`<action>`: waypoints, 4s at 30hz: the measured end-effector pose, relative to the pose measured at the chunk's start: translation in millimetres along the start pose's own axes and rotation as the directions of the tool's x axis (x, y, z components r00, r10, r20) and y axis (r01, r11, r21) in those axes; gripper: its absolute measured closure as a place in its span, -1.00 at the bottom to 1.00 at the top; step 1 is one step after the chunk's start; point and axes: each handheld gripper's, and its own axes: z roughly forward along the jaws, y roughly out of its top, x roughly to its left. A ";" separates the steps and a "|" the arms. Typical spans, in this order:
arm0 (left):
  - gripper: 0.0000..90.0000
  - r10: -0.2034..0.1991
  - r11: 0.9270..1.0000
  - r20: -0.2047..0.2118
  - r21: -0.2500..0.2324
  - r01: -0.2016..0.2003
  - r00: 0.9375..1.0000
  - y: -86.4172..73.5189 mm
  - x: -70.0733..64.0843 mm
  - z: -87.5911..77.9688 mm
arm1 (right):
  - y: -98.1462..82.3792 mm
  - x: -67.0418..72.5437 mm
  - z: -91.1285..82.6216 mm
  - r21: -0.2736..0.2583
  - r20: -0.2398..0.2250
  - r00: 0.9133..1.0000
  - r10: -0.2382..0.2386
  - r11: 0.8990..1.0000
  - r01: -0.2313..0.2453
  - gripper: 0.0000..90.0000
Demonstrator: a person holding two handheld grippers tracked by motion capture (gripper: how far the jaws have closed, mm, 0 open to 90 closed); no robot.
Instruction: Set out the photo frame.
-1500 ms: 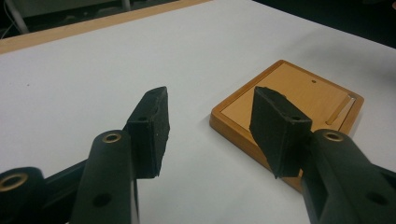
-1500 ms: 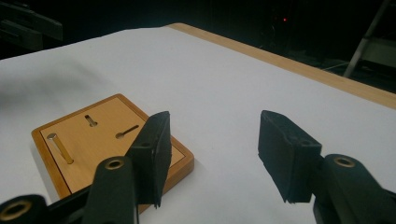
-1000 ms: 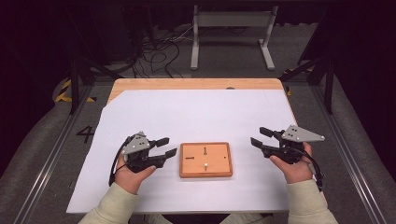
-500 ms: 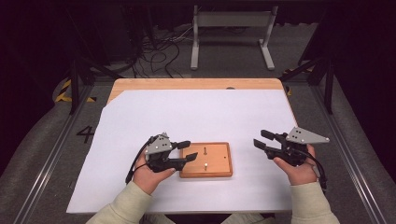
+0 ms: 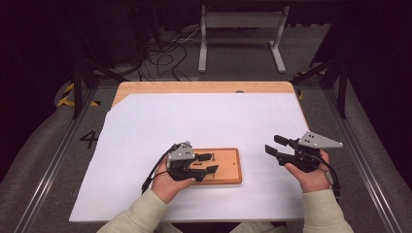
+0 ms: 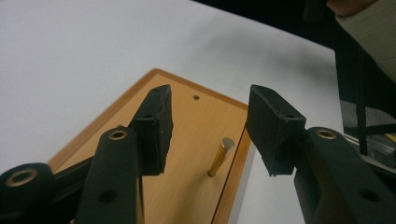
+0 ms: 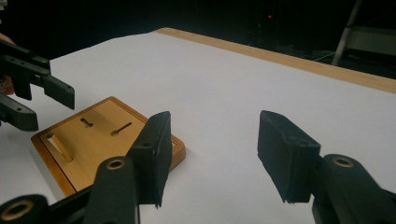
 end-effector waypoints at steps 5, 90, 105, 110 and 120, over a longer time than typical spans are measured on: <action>0.15 0.009 0.999 0.025 0.033 -0.010 1.000 -5.5 -0.1 8.7 | -1.1 2.0 2.5 0.011 -0.004 1.000 -0.003 1.000 0.003 0.01; 0.87 0.712 0.695 -0.023 0.166 -0.700 0.702 -25.0 -36.7 18.4 | -8.0 32.1 120.2 0.440 -0.243 0.928 0.283 0.885 -0.154 -0.51; 0.72 0.655 0.735 0.023 0.209 -0.645 0.755 -18.4 -36.7 14.8 | -12.3 32.8 134.5 0.493 -0.322 0.863 0.389 0.847 -0.198 -0.25; 0.23 0.537 0.826 0.012 0.192 -0.529 0.843 -15.9 -27.0 -6.7 | -8.2 34.1 128.6 0.480 -0.344 0.870 0.353 0.862 -0.161 -0.17; 0.11 0.259 0.966 -0.114 0.006 -0.260 0.959 -22.6 7.0 -77.4 | -0.3 47.5 107.3 0.385 -0.401 0.904 0.149 0.923 0.019 -0.04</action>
